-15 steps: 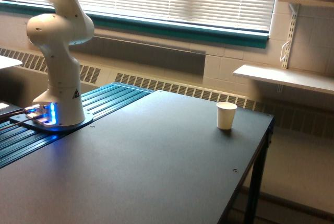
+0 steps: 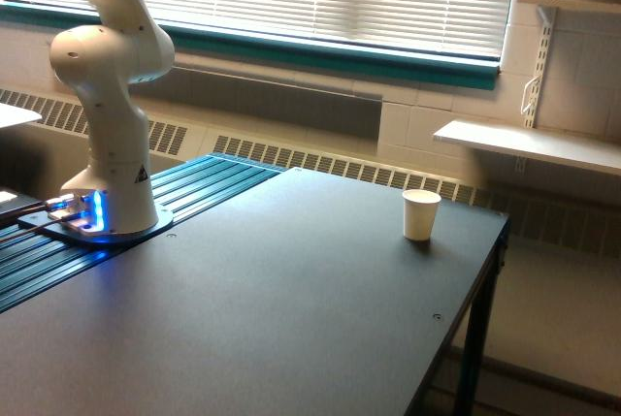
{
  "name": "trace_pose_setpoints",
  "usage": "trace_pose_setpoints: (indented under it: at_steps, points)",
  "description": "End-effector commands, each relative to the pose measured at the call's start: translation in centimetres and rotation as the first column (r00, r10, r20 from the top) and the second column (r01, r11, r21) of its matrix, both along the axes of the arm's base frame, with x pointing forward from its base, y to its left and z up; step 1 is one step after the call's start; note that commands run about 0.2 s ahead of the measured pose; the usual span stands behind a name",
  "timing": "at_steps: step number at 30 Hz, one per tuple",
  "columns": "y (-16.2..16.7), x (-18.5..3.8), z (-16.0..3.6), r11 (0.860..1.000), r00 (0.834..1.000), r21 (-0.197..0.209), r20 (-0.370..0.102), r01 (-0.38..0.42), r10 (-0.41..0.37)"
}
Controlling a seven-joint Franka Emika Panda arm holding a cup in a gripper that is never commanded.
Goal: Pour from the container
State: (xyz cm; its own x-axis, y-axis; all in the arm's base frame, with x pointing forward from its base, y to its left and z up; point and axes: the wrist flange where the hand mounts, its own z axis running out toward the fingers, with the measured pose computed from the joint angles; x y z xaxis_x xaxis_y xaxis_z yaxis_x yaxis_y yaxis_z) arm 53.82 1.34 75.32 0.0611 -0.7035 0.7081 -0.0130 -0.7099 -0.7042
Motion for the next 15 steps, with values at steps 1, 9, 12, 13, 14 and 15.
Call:
trace_pose_setpoints:
  at_steps: [1,9,12,13,14,15]
  points:
    - [0.3,0.9,-5.7,0.998,0.980,0.044,-0.192,-0.039,0.047]
    - [3.0,0.2,-12.0,0.977,0.907,0.182,-0.383,-0.111,0.174]
    - [4.4,-0.4,-13.7,0.960,0.879,0.252,-0.422,-0.120,0.221]
    - [4.7,-0.6,-14.1,0.957,0.876,0.265,-0.425,-0.122,0.230]
    - [5.0,-0.9,-14.5,0.952,0.872,0.283,-0.429,-0.121,0.238]
    - [5.4,-1.1,-15.0,0.945,0.865,0.306,-0.436,-0.118,0.249]
